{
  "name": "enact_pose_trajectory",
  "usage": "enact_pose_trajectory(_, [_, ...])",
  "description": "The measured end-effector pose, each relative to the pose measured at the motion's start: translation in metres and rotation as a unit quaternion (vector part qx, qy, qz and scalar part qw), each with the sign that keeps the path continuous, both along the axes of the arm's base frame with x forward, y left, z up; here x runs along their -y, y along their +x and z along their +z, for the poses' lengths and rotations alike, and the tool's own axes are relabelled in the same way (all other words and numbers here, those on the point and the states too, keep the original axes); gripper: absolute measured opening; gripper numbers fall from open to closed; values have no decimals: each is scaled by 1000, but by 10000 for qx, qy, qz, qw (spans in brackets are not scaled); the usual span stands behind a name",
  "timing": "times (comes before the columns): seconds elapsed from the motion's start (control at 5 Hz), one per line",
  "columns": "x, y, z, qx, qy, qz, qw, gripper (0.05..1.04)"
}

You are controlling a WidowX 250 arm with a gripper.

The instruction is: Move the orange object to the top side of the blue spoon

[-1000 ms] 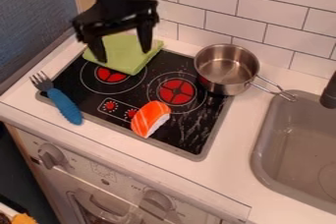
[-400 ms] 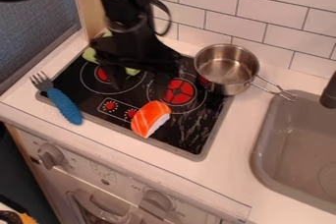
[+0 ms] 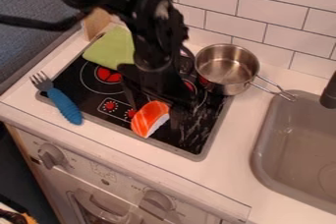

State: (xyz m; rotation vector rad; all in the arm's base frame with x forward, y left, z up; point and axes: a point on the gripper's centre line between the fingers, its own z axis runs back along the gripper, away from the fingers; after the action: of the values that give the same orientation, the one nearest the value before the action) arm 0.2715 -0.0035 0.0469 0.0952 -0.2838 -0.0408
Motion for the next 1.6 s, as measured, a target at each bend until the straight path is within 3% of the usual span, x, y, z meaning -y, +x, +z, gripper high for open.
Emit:
enact_pose_trajectory(0.2, [-4, 3, -10, -5, 156, -58, 9999, 1000])
enact_pose_trajectory(1.0, [-18, 12, -24, -203, 147, 179, 9995, 999])
enact_pose_trajectory(1.2, [-17, 11, -29, -283, 135, 212, 9993, 944])
enact_pose_trajectory(1.4, [-20, 11, -33, -300, 193, 256, 9990, 670])
enact_pose_trajectory(1.6, [-20, 13, -32, -236, 207, 279, 9991, 634])
